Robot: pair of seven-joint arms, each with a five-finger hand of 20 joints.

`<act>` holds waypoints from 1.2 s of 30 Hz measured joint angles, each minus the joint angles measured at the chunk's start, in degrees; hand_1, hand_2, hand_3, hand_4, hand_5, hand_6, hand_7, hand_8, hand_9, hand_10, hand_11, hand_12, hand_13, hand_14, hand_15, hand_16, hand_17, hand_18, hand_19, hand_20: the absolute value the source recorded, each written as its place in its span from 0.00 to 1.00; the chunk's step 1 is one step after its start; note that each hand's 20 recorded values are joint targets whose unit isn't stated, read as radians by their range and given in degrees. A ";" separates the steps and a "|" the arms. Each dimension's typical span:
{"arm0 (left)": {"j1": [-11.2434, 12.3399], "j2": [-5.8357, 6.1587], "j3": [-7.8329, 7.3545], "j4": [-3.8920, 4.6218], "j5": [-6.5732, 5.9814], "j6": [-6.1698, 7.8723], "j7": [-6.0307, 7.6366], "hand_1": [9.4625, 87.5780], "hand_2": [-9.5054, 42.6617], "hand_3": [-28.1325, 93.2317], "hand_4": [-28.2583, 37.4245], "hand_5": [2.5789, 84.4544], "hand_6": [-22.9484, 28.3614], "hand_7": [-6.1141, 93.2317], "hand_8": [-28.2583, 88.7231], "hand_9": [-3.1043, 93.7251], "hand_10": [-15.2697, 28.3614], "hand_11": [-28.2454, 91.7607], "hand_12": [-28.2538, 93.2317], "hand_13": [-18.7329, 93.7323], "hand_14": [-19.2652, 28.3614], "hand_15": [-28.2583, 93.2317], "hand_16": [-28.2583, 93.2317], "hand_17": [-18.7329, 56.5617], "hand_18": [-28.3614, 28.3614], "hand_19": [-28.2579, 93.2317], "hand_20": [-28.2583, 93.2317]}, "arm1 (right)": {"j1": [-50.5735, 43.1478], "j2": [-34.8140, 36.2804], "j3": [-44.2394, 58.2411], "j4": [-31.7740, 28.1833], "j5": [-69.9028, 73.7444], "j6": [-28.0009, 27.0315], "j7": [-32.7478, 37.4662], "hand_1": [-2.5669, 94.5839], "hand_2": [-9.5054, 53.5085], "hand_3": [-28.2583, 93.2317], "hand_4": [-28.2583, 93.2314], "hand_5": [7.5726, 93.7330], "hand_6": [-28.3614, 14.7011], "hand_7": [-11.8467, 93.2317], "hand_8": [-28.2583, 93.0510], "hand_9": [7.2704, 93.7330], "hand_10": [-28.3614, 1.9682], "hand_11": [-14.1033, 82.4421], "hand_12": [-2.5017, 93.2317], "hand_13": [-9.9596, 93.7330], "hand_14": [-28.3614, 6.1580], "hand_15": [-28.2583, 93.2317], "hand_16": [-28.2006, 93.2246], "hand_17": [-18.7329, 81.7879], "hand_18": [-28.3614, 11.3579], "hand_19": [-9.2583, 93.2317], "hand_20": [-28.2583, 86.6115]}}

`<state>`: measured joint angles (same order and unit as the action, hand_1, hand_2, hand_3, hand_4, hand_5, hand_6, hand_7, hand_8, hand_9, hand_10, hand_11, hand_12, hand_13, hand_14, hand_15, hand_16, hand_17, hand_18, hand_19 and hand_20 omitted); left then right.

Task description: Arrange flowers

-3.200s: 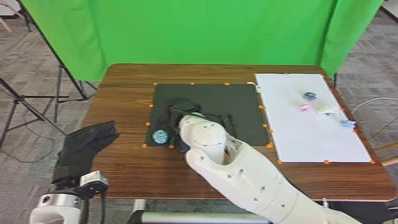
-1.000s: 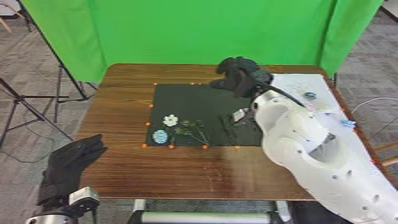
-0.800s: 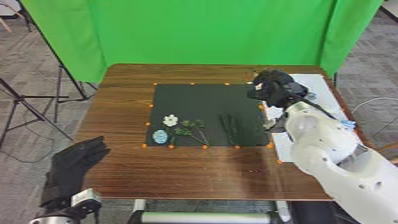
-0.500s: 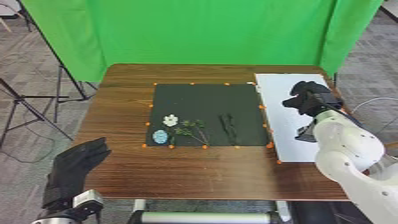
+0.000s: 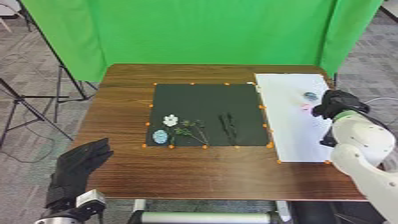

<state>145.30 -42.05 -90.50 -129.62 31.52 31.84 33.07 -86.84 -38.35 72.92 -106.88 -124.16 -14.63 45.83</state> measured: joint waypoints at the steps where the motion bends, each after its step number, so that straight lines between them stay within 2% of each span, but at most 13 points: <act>1: 0.00 -0.02 0.00 -0.02 0.00 0.00 0.00 0.24 0.30 0.91 0.17 0.62 0.75 0.27 0.15 0.48 0.87 0.55 0.31 0.43 1.00 0.78 0.12 0.14 0.91 0.73 0.35 | 0.17 0.01 0.04 0.55 0.00 -0.88 0.61 0.34 0.13 0.91 0.02 0.47 0.45 0.27 0.14 0.47 0.27 0.26 0.18 0.74 0.47 0.90 0.39 0.66 0.21 1.00 0.54; 6: 0.00 0.06 0.20 -0.05 -0.22 0.04 0.51 0.24 0.30 0.91 0.17 0.62 0.75 0.27 0.15 0.48 0.87 0.55 0.31 0.43 1.00 0.78 0.12 0.14 0.91 0.73 0.35 | 0.90 0.05 0.01 3.32 0.28 -3.07 3.69 0.35 0.13 0.91 0.02 0.47 0.44 0.27 0.15 0.47 0.26 0.26 0.18 0.74 0.49 0.90 0.39 0.66 0.21 1.00 0.55; 13: -0.43 0.90 1.36 0.04 -1.02 0.09 2.12 0.24 0.30 0.91 0.17 0.62 0.75 0.27 0.15 0.48 0.87 0.55 0.31 0.43 1.00 0.78 0.12 0.14 0.91 0.73 0.35 | 2.15 0.40 -0.74 7.01 0.99 -2.96 5.13 0.36 0.12 0.90 0.02 0.48 0.44 0.27 0.15 0.48 0.26 0.27 0.18 0.75 0.49 0.90 0.39 0.67 0.21 1.00 0.55; 20: -0.55 1.20 1.42 0.09 -1.41 0.09 2.66 0.24 0.30 0.91 0.17 0.62 0.75 0.27 0.15 0.48 0.87 0.55 0.31 0.43 1.00 0.78 0.12 0.14 0.91 0.73 0.35 | 2.56 0.39 -0.56 8.58 1.32 -3.42 5.70 0.37 0.10 0.91 0.01 0.48 0.44 0.27 0.14 0.50 0.27 0.27 0.18 0.75 0.49 0.90 0.39 0.67 0.21 1.00 0.56; 23: -0.57 1.22 1.42 0.12 -1.44 0.09 2.67 0.24 0.30 0.91 0.17 0.62 0.75 0.27 0.15 0.48 0.87 0.55 0.31 0.43 1.00 0.78 0.12 0.14 0.91 0.73 0.35 | 2.68 0.33 -0.52 9.50 1.97 -3.55 6.11 0.38 0.09 0.91 0.01 0.49 0.46 0.28 0.14 0.52 0.32 0.28 0.18 0.76 0.50 0.90 0.39 0.67 0.21 1.00 0.56; 29: -0.78 1.22 1.50 0.21 -1.44 0.08 2.66 0.24 0.30 0.91 0.17 0.62 0.75 0.27 0.15 0.48 0.87 0.55 0.32 0.43 1.00 0.78 0.12 0.14 0.91 0.73 0.35 | 3.11 0.01 -0.81 10.45 6.12 -3.31 6.88 0.41 0.08 0.90 0.01 0.53 0.53 0.31 0.13 0.58 0.48 0.30 0.18 0.77 0.54 0.90 0.39 0.67 0.21 1.00 0.56; 36: -1.10 1.22 1.89 0.37 -1.55 0.08 2.99 0.24 0.30 0.91 0.17 0.62 0.75 0.27 0.15 0.48 0.87 0.55 0.32 0.43 1.00 0.78 0.12 0.14 0.91 0.73 0.35 | 3.98 -0.48 -0.66 10.80 6.59 -3.29 5.84 0.46 0.06 0.90 0.00 0.58 0.59 0.35 0.12 0.65 0.55 0.33 0.18 0.79 0.57 0.89 0.40 0.68 0.22 1.00 0.55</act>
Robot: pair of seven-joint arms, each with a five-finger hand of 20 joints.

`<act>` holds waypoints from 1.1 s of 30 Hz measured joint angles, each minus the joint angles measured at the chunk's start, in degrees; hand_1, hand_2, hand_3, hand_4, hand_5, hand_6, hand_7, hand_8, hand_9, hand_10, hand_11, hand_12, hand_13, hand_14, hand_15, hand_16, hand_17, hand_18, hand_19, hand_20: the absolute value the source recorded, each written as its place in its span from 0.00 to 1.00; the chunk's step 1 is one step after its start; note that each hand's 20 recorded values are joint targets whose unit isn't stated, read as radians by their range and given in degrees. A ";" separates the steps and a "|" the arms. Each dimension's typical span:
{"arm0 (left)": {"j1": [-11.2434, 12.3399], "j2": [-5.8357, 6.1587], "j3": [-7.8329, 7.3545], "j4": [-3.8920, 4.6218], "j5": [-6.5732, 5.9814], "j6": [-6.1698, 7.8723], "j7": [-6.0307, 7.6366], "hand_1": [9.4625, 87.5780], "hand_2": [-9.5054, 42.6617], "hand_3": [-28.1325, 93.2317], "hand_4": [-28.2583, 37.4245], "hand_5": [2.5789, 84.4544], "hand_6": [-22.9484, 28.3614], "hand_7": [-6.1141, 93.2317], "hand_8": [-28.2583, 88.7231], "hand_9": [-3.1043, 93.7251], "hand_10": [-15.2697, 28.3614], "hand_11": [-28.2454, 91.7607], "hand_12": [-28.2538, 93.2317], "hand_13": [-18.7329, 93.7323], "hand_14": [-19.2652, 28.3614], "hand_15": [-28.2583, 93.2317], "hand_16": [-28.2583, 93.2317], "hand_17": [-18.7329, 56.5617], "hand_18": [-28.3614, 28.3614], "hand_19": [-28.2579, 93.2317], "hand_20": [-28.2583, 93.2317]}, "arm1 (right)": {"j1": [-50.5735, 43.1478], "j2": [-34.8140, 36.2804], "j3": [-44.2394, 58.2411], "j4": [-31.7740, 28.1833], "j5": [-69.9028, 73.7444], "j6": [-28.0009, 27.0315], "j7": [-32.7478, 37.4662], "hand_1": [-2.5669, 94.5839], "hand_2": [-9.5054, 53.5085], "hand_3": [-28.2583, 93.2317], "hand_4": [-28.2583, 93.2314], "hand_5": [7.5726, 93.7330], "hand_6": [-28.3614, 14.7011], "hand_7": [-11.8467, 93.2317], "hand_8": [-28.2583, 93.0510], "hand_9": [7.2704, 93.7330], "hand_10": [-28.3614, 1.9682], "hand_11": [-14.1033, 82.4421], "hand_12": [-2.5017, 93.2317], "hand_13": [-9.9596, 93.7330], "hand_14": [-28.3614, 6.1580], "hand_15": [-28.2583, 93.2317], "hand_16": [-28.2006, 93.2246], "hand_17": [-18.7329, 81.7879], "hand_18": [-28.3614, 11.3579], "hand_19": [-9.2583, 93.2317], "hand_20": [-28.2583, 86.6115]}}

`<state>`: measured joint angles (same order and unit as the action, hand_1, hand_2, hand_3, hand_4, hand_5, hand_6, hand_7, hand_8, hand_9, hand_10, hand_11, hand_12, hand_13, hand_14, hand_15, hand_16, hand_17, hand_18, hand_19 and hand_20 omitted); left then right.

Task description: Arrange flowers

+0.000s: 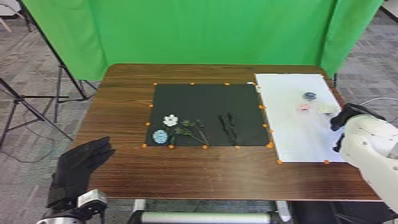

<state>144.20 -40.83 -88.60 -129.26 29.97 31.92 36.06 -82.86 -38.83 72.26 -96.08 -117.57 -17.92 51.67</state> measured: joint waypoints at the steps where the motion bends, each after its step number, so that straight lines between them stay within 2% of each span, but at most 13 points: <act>1: -0.01 0.00 0.02 0.01 -0.01 0.00 0.04 0.24 0.30 0.91 0.17 0.62 0.75 0.27 0.15 0.48 0.87 0.55 0.31 0.43 0.99 0.78 0.12 0.14 0.91 0.73 0.35 | 0.11 -0.02 -0.25 0.20 -1.05 0.04 -0.23 0.47 0.05 0.89 0.00 0.59 0.60 0.35 0.12 0.66 0.56 0.33 0.19 0.79 0.58 0.89 0.40 0.68 0.22 1.00 0.55; 4: 0.00 0.00 -0.04 0.05 0.00 -0.05 0.04 0.24 0.29 0.91 0.17 0.62 0.74 0.27 0.15 0.48 0.87 0.55 0.32 0.43 1.00 0.78 0.12 0.14 0.91 0.73 0.35 | 0.19 -0.02 -0.95 0.57 -3.32 0.61 -0.49 0.54 0.01 0.85 0.00 0.62 0.60 0.40 0.21 0.73 0.61 0.33 0.25 0.80 0.62 0.89 0.41 0.69 0.24 1.00 0.55; 8: 0.52 -0.12 -1.06 0.05 0.00 -0.15 0.03 0.24 0.29 0.91 0.17 0.62 0.74 0.27 0.15 0.48 0.87 0.55 0.32 0.43 1.00 0.78 0.12 0.14 0.91 0.73 0.35 | 0.23 0.18 -2.36 1.03 -4.40 2.58 -0.46 0.59 0.00 0.83 0.00 0.65 0.64 0.49 0.23 0.84 0.67 0.26 0.38 0.82 0.66 0.89 0.41 0.71 0.28 1.00 0.56; 14: 2.03 -0.39 -3.39 0.05 0.04 -0.51 0.05 0.24 0.29 0.90 0.17 0.62 0.74 0.27 0.15 0.48 0.87 0.55 0.32 0.44 1.00 0.78 0.12 0.15 0.92 0.74 0.36 | 0.26 0.77 -4.69 1.85 -6.85 8.61 -0.50 0.62 0.00 0.84 0.00 0.71 0.69 0.53 0.26 0.91 0.70 0.30 0.42 0.85 0.70 0.89 0.42 0.73 0.30 1.00 0.58; 19: 3.34 -0.64 -5.35 0.03 0.30 -1.92 -0.25 0.24 0.29 0.90 0.17 0.63 0.74 0.27 0.15 0.49 0.87 0.55 0.32 0.47 1.00 0.80 0.12 0.18 0.94 0.77 0.39 | 0.31 1.34 -5.73 1.92 -8.19 10.68 -0.80 0.62 0.00 0.84 0.00 0.73 0.69 0.52 0.27 0.92 0.71 0.30 0.43 0.86 0.71 0.89 0.43 0.74 0.31 1.00 0.58; 23: 4.93 -1.31 -8.35 -0.03 0.95 -3.96 -1.55 0.24 0.29 0.90 0.18 0.63 0.75 0.26 0.16 0.51 0.88 0.55 0.32 0.49 1.00 0.82 0.12 0.20 0.95 0.80 0.41 | 0.58 1.73 -6.36 1.92 -8.84 11.61 -1.08 0.62 0.00 0.84 0.00 0.74 0.68 0.52 0.27 0.93 0.72 0.30 0.43 0.86 0.72 0.89 0.43 0.75 0.31 1.00 0.59; 25: 5.88 -1.80 -10.07 -0.05 1.48 -5.24 -2.63 0.24 0.29 0.89 0.18 0.64 0.75 0.26 0.16 0.51 0.89 0.55 0.32 0.50 1.00 0.83 0.12 0.21 0.96 0.80 0.42 | 0.62 1.86 -6.39 1.89 -9.13 12.31 -1.25 0.63 0.00 0.85 0.00 0.74 0.68 0.52 0.27 0.93 0.72 0.30 0.43 0.86 0.72 0.89 0.43 0.75 0.32 1.00 0.59; 28: 6.90 -2.53 -11.86 -0.09 2.29 -6.64 -4.34 0.24 0.29 0.89 0.19 0.64 0.75 0.25 0.16 0.52 0.89 0.55 0.32 0.51 1.00 0.84 0.12 0.22 0.98 0.81 0.45 | 0.58 2.07 -6.33 1.84 -9.59 13.66 -1.47 0.63 0.00 0.85 0.00 0.75 0.68 0.51 0.27 0.93 0.71 0.30 0.43 0.86 0.73 0.89 0.43 0.75 0.32 1.00 0.59; 29: 7.23 -2.80 -12.40 -0.11 2.59 -7.09 -4.92 0.24 0.29 0.89 0.19 0.64 0.75 0.25 0.17 0.52 0.89 0.54 0.33 0.51 1.00 0.85 0.11 0.24 0.97 0.78 0.54 | 0.56 2.14 -6.33 1.80 -9.77 14.10 -1.53 0.63 0.00 0.85 0.00 0.75 0.68 0.51 0.27 0.93 0.71 0.30 0.44 0.87 0.73 0.89 0.43 0.75 0.32 1.00 0.59; 33: 8.61 -3.98 -14.63 -0.30 3.62 -8.91 -6.91 0.24 0.29 0.89 0.19 0.64 0.75 0.25 0.17 0.53 0.90 0.55 0.32 0.52 1.00 0.85 0.12 0.25 0.98 0.75 0.62 | 0.57 2.25 -6.33 1.33 -10.56 14.92 -1.84 0.63 0.00 0.85 0.00 0.76 0.67 0.51 0.28 0.94 0.71 0.30 0.44 0.87 0.73 0.89 0.43 0.76 0.32 1.00 0.59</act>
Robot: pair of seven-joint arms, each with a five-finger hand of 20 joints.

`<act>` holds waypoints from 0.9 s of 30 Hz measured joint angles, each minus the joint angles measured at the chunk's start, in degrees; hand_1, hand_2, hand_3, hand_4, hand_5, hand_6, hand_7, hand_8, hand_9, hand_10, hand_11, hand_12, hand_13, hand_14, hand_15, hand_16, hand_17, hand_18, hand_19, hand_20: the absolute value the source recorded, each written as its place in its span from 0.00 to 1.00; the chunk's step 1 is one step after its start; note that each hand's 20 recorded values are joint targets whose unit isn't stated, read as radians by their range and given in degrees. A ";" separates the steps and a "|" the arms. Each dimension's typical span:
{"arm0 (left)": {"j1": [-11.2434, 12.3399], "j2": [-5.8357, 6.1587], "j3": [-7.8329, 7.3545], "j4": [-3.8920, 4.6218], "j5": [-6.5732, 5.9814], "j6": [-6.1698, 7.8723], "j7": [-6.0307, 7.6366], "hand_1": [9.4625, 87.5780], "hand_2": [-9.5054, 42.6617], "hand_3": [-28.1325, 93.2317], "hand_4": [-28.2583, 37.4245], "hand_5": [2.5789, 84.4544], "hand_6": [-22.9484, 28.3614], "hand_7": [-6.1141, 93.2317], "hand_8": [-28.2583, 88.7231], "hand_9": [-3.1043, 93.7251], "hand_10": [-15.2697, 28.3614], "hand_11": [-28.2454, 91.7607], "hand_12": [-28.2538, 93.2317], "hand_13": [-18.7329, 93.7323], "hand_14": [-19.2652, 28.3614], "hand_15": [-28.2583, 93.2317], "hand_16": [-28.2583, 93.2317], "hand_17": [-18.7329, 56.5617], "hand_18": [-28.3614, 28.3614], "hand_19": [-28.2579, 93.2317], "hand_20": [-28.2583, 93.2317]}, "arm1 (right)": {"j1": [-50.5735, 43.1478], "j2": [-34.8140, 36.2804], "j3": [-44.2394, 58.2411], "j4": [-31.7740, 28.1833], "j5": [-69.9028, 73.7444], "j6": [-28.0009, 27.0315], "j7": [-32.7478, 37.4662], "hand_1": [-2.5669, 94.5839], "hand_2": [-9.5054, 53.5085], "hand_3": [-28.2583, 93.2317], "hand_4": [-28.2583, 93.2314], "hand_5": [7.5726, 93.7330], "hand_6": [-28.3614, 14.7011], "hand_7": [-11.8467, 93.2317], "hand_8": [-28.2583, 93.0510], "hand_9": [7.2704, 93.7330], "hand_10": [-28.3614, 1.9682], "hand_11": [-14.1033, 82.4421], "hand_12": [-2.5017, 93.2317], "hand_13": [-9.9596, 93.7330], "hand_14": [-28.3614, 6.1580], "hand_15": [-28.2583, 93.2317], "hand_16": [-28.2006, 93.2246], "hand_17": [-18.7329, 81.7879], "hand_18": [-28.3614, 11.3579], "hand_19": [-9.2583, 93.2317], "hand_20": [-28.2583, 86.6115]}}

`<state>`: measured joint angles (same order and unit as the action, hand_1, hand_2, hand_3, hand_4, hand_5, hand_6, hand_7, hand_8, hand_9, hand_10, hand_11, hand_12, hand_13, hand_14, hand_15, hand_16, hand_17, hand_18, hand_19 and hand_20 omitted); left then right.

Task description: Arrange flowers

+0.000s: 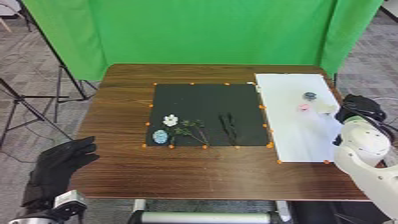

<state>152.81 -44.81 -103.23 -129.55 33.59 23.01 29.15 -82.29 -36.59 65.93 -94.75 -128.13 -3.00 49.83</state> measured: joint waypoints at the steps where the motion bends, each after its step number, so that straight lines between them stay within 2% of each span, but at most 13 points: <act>1: 0.35 -0.27 -0.50 -0.03 0.19 -0.38 -0.28 0.24 0.29 0.89 0.19 0.64 0.76 0.25 0.17 0.53 0.90 0.55 0.32 0.52 1.00 0.85 0.12 0.26 0.98 0.75 0.63 | 0.03 0.00 -0.03 -0.20 -0.23 0.23 -0.07 0.63 0.00 0.85 0.00 0.76 0.67 0.51 0.28 0.94 0.71 0.30 0.44 0.87 0.73 0.89 0.43 0.76 0.32 1.00 0.59; 8: 2.14 -1.78 -2.69 -0.30 0.98 -1.81 -1.31 0.24 0.28 0.88 0.19 0.65 0.76 0.24 0.17 0.53 0.90 0.55 0.33 0.52 1.00 0.85 0.12 0.27 0.98 0.76 0.65 | 2.42 0.10 -3.55 -1.50 -1.98 2.50 -0.78 0.63 0.00 0.86 0.00 0.76 0.67 0.50 0.29 0.94 0.70 0.30 0.44 0.87 0.73 0.88 0.44 0.76 0.32 1.00 0.60; 12: 2.97 -3.11 -4.89 -0.67 2.02 -3.73 -3.31 0.24 0.28 0.88 0.19 0.65 0.76 0.24 0.17 0.53 0.90 0.54 0.33 0.52 1.00 0.85 0.12 0.28 0.99 0.77 0.67 | 3.34 0.20 -4.63 -4.12 -2.37 4.85 -1.72 0.63 0.00 0.86 0.00 0.76 0.66 0.50 0.29 0.94 0.70 0.30 0.44 0.87 0.73 0.88 0.44 0.76 0.32 1.00 0.60; 16: 3.58 -5.21 -8.05 -1.17 3.57 -7.31 -6.89 0.24 0.28 0.88 0.19 0.65 0.76 0.24 0.17 0.53 0.90 0.54 0.33 0.52 1.00 0.85 0.12 0.29 0.99 0.78 0.69 | 4.75 0.41 -6.42 -6.85 -2.95 6.25 -2.74 0.63 0.00 0.86 0.00 0.77 0.66 0.50 0.29 0.94 0.70 0.30 0.44 0.87 0.73 0.88 0.44 0.76 0.32 1.00 0.60; 21: 3.75 -8.93 -12.74 -1.65 6.45 -13.53 -13.34 0.24 0.28 0.88 0.20 0.65 0.76 0.23 0.17 0.53 0.90 0.54 0.33 0.53 1.00 0.85 0.12 0.30 1.00 0.78 0.70 | 6.12 0.15 -7.83 -9.66 -2.93 7.09 -5.63 0.63 0.00 0.86 0.00 0.77 0.66 0.49 0.29 0.94 0.69 0.30 0.44 0.87 0.74 0.88 0.44 0.77 0.33 1.00 0.60; 23: 3.72 -10.58 -14.35 -1.79 7.10 -15.86 -15.79 0.24 0.28 0.88 0.20 0.65 0.76 0.23 0.17 0.53 0.91 0.53 0.33 0.53 1.00 0.85 0.12 0.30 1.00 0.77 0.71 | 6.43 -0.36 -7.94 -10.62 -2.84 7.19 -7.86 0.63 0.00 0.86 0.00 0.77 0.66 0.49 0.29 0.94 0.70 0.30 0.44 0.87 0.74 0.89 0.44 0.76 0.33 1.00 0.60; 25: 3.63 -12.11 -15.45 -1.86 7.53 -17.54 -17.64 0.24 0.28 0.87 0.20 0.65 0.76 0.23 0.17 0.54 0.91 0.53 0.33 0.53 1.00 0.84 0.12 0.30 1.00 0.77 0.71 | 7.08 -1.26 -8.66 -11.32 -2.88 7.35 -9.74 0.62 0.00 0.86 0.00 0.76 0.66 0.50 0.29 0.94 0.70 0.30 0.44 0.87 0.74 0.89 0.44 0.76 0.33 1.00 0.60; 27: 3.38 -13.48 -16.10 -1.89 7.95 -18.65 -19.12 0.24 0.28 0.87 0.21 0.65 0.76 0.23 0.18 0.54 0.91 0.53 0.33 0.53 1.00 0.83 0.12 0.30 1.00 0.76 0.71 | 8.38 -2.57 -10.62 -11.47 -3.17 7.75 -10.53 0.62 0.00 0.86 0.00 0.76 0.66 0.50 0.29 0.94 0.70 0.30 0.44 0.87 0.74 0.89 0.44 0.76 0.33 1.00 0.61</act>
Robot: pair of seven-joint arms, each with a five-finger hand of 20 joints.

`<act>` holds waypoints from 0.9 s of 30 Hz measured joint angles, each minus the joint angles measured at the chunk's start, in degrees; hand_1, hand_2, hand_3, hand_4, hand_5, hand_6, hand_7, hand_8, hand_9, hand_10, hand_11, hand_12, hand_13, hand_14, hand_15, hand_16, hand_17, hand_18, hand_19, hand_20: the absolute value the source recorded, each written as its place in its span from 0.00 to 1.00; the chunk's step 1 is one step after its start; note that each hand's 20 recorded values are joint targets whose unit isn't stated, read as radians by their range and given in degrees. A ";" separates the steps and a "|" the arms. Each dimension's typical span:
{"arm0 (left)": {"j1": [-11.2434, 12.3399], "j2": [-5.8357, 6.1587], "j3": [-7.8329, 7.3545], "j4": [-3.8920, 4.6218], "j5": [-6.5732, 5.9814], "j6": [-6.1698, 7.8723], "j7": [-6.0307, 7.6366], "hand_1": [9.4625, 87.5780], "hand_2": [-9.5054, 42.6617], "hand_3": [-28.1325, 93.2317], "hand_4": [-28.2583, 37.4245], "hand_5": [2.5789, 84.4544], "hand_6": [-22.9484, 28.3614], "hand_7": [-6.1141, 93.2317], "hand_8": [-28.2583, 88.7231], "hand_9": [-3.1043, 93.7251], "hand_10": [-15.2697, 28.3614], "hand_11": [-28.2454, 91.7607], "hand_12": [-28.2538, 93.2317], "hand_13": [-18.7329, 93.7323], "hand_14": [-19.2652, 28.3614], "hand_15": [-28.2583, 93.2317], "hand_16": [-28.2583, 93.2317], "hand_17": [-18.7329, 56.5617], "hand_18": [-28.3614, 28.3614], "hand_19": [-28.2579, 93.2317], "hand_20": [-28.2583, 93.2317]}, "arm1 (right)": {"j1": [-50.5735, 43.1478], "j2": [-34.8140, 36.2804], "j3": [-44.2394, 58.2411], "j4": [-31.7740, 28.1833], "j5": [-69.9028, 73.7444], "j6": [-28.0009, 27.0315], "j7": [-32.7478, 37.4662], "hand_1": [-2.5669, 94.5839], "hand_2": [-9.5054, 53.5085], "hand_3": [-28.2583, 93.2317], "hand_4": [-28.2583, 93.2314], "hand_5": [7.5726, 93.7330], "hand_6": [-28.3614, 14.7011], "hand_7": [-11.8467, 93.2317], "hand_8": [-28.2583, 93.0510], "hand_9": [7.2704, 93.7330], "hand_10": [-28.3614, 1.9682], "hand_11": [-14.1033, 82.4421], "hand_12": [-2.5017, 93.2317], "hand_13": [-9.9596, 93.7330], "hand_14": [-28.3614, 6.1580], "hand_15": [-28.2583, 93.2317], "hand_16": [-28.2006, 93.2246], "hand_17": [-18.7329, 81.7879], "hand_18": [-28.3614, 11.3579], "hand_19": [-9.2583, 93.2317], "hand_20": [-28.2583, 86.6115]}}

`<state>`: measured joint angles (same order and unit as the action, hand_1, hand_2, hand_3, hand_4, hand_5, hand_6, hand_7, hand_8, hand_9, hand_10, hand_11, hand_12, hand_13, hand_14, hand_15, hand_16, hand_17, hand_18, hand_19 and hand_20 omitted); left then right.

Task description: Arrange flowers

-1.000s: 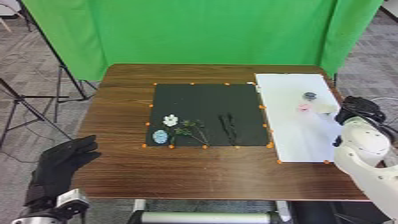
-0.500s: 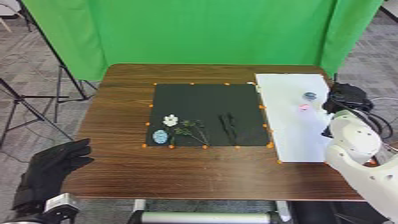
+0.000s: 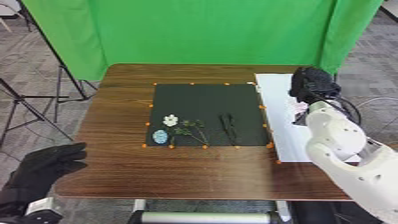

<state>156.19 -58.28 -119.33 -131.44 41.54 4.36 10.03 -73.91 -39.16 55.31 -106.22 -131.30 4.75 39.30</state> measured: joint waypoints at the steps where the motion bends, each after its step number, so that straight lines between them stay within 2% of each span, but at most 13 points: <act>1: -0.19 -0.59 -0.19 0.00 0.19 -0.40 -0.61 0.24 0.28 0.87 0.21 0.65 0.76 0.23 0.18 0.54 0.91 0.53 0.33 0.54 1.00 0.83 0.12 0.30 1.00 0.76 0.71 | 0.90 -0.79 -1.49 0.00 -0.16 0.22 -0.05 0.62 0.00 0.86 0.00 0.76 0.66 0.50 0.29 0.94 0.70 0.30 0.44 0.87 0.74 0.89 0.44 0.76 0.33 1.00 0.61; 3: -0.66 -1.48 -0.37 0.00 0.48 -0.92 -1.45 0.24 0.28 0.87 0.21 0.66 0.76 0.22 0.18 0.54 0.91 0.53 0.33 0.54 1.00 0.81 0.12 0.29 1.00 0.75 0.70 | 2.68 -2.59 -4.62 0.07 -0.54 0.43 -0.17 0.62 0.00 0.86 0.00 0.76 0.66 0.50 0.29 0.94 0.71 0.30 0.45 0.87 0.74 0.89 0.45 0.76 0.34 1.00 0.61; 6: -1.06 -1.87 -0.35 0.01 0.58 -0.89 -1.38 0.24 0.28 0.88 0.20 0.66 0.76 0.22 0.18 0.54 0.90 0.52 0.33 0.54 1.00 0.80 0.12 0.27 1.00 0.71 0.68 | 4.80 -6.08 -8.76 0.58 -1.53 0.45 -0.92 0.62 0.00 0.86 0.00 0.76 0.67 0.50 0.29 0.94 0.71 0.30 0.45 0.87 0.74 0.89 0.45 0.76 0.34 1.00 0.61; 8: -1.03 -1.53 0.05 0.05 0.43 0.01 -0.16 0.24 0.28 0.88 0.20 0.66 0.76 0.22 0.18 0.54 0.90 0.52 0.33 0.54 1.00 0.80 0.13 0.27 1.00 0.72 0.65 | 6.00 -8.66 -11.43 1.34 -2.72 0.54 -1.57 0.62 0.00 0.86 0.00 0.76 0.66 0.50 0.29 0.94 0.71 0.30 0.45 0.87 0.74 0.89 0.45 0.76 0.34 1.00 0.61; 11: -0.83 -0.47 0.92 0.08 0.01 2.59 3.04 0.24 0.28 0.88 0.20 0.66 0.76 0.22 0.18 0.55 0.90 0.52 0.33 0.54 1.00 0.79 0.13 0.26 1.00 0.72 0.63 | 7.85 -12.53 -15.65 3.13 -4.51 0.59 -2.81 0.62 0.00 0.87 0.00 0.76 0.67 0.50 0.29 0.94 0.71 0.30 0.44 0.87 0.74 0.89 0.45 0.76 0.34 1.00 0.61; 13: -0.82 0.09 1.22 0.11 -0.17 3.53 4.23 0.24 0.28 0.88 0.20 0.66 0.76 0.22 0.18 0.55 0.90 0.52 0.33 0.54 1.00 0.79 0.13 0.27 1.00 0.73 0.64 | 8.76 -15.20 -17.98 4.35 -5.15 0.59 -3.58 0.62 0.00 0.87 0.00 0.76 0.67 0.50 0.29 0.94 0.71 0.30 0.44 0.87 0.74 0.89 0.45 0.76 0.34 1.00 0.61; 17: -1.16 0.41 1.21 0.25 -0.24 3.21 3.83 0.24 0.28 0.88 0.20 0.66 0.76 0.22 0.18 0.55 0.90 0.52 0.33 0.54 1.00 0.80 0.13 0.28 1.00 0.75 0.65 | 9.50 -20.36 -21.21 5.55 -5.84 0.49 -4.69 0.62 0.00 0.87 0.00 0.76 0.67 0.50 0.29 0.94 0.71 0.31 0.45 0.87 0.74 0.89 0.45 0.76 0.34 1.00 0.61; 27: -2.63 0.46 1.51 1.43 -0.24 2.47 2.98 0.24 0.28 0.87 0.21 0.66 0.76 0.22 0.18 0.55 0.90 0.52 0.33 0.54 1.00 0.80 0.14 0.28 1.00 0.75 0.66 | 8.85 -27.53 -24.23 6.00 -8.05 -0.86 -9.81 0.62 0.00 0.87 0.00 0.76 0.67 0.50 0.28 0.94 0.71 0.31 0.45 0.87 0.74 0.89 0.45 0.76 0.34 1.00 0.61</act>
<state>153.56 -57.82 -117.82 -130.01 41.30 6.83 13.01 -65.06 -66.69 31.07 -100.22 -139.34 3.88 29.48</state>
